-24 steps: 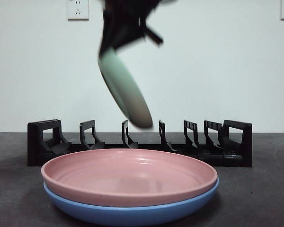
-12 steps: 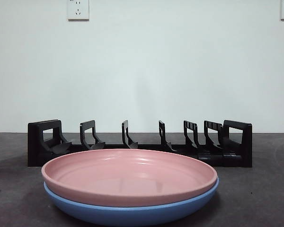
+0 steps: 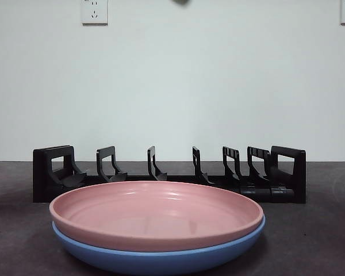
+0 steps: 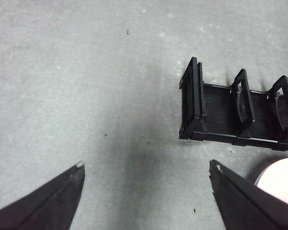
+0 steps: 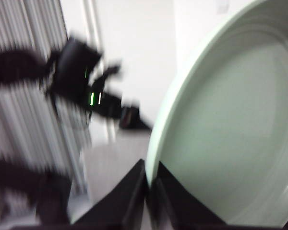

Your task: Place the plate

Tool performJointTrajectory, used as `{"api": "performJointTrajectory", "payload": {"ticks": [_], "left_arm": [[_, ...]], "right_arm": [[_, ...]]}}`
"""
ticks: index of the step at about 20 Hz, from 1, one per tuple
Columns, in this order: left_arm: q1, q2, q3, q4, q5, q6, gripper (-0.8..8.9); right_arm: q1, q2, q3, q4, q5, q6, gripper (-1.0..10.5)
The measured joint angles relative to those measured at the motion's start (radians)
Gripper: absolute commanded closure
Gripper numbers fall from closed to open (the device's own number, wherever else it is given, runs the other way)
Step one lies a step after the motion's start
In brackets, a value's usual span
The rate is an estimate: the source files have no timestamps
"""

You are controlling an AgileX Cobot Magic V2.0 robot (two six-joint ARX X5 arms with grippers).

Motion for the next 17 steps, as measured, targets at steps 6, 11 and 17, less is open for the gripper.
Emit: {"api": "performJointTrajectory", "payload": {"ticks": [6, 11, 17], "left_arm": [[0.000, 0.000, 0.000, 0.000, 0.000, 0.000, 4.08], [0.000, 0.000, 0.000, 0.000, 0.000, 0.000, 4.08], [0.000, 0.000, 0.000, 0.000, 0.000, 0.000, 4.08]], "right_arm": [[0.098, 0.191, 0.034, -0.421, 0.107, -0.225, 9.4], [0.107, 0.416, 0.212, -0.617, 0.157, -0.411, 9.4], [0.107, 0.621, 0.294, -0.779, 0.157, -0.531, 9.4]]}}
